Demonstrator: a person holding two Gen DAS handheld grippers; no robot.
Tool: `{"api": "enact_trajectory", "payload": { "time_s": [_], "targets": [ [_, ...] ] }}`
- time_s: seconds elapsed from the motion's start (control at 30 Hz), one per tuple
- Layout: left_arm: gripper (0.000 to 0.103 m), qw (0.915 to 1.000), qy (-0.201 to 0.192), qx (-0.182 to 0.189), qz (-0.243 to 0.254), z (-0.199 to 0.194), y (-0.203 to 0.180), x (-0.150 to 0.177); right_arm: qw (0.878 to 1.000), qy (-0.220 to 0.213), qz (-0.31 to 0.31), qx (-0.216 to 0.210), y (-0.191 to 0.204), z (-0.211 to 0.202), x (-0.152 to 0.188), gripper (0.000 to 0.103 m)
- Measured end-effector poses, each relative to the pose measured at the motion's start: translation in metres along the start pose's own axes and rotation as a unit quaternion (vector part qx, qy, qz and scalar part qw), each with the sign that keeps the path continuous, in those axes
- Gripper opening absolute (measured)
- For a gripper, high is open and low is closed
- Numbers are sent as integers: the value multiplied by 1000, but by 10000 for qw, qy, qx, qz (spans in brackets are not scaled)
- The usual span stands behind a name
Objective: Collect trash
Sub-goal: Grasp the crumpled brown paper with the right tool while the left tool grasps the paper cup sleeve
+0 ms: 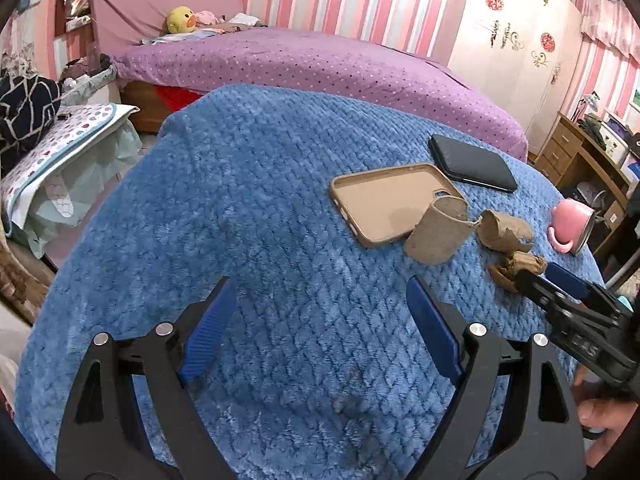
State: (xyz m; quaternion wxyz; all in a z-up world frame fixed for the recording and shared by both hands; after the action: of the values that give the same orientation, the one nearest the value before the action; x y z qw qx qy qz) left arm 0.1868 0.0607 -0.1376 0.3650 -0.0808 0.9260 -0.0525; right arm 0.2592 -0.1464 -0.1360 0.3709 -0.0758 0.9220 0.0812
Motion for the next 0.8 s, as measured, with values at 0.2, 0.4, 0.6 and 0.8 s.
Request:
{"api": "enact_trajectory", "payload": {
  "time_s": [0.2, 0.4, 0.6, 0.8],
  "targets": [
    [84, 9998, 21, 173, 40, 3, -11, 1, 9999, 97, 15, -36, 3, 9, 2, 45],
    [84, 9986, -54, 494, 165, 2, -41, -3, 9992, -389, 56, -94, -23, -38, -9, 45],
    [85, 9982, -5, 552, 251, 26, -82, -15, 9979, -521, 387, -13, -67, -51, -14, 46],
    [82, 9989, 2, 418, 190, 53, -98, -28, 9977, -498, 449, -22, -92, -47, -19, 46]
  ]
}}
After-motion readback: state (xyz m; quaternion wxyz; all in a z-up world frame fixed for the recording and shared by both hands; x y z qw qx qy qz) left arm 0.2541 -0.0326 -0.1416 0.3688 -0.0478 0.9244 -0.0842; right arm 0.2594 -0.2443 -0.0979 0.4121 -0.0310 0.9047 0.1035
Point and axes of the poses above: each gripper's, at about its wrist camera, not at the fingertips, and z roughly the way its jaws point, y to its left, x to its underside, the point moved 10 cm from there along z, roughly the way its jaws point, and after that the axes turned 2 degrees about y, right-handed, at the moved point
